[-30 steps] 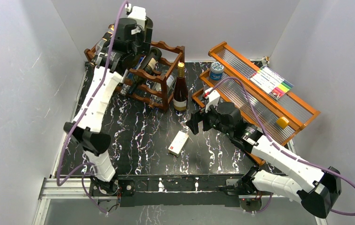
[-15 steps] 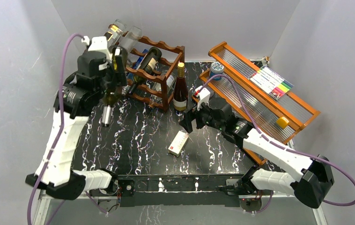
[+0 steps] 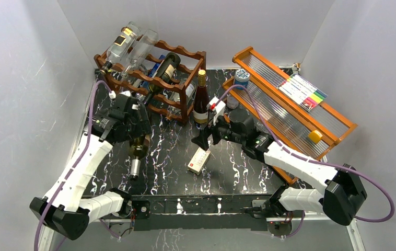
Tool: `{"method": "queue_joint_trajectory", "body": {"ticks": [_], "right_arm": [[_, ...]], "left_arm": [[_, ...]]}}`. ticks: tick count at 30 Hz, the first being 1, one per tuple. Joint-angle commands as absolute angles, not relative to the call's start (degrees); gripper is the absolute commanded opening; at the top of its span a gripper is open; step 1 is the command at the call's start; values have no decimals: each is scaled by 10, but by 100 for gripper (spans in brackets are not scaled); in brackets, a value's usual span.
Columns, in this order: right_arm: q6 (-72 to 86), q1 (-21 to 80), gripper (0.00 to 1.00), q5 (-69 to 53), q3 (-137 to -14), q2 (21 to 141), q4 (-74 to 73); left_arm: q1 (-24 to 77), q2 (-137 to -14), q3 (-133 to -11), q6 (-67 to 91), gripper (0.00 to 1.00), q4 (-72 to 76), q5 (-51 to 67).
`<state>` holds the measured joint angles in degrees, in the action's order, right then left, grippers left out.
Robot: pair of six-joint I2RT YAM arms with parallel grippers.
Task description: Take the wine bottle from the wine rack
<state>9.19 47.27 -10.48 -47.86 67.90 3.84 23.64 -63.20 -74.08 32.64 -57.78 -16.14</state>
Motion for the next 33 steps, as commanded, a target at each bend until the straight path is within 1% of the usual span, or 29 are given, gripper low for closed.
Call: {"method": "queue_joint_trajectory", "body": {"ticks": [1, 5, 10, 15, 21, 23, 28, 33], "right_arm": [[39, 497, 98, -186, -422, 668, 211], [-71, 570, 98, -185, -394, 677, 302], [-208, 676, 98, -153, -409, 727, 345], [-325, 742, 98, -124, -417, 782, 391], [-488, 766, 98, -107, -421, 814, 429], [-515, 770, 98, -105, -433, 822, 430], [-594, 782, 98, -149, -473, 846, 368], [-673, 790, 95, -147, -487, 881, 351]], "left_arm": [[235, -591, -686, 423, 16, -498, -99], [234, -597, -647, 454, 16, -480, -75], [233, -603, -595, 473, 15, -447, -43], [232, -608, -572, 479, 15, -426, -39], [232, -608, -560, 474, 14, -425, -37], [232, -610, -556, 473, 14, -425, -36], [231, -613, -555, 472, 14, -423, -32], [231, -610, -552, 471, 14, -422, -28]]}}
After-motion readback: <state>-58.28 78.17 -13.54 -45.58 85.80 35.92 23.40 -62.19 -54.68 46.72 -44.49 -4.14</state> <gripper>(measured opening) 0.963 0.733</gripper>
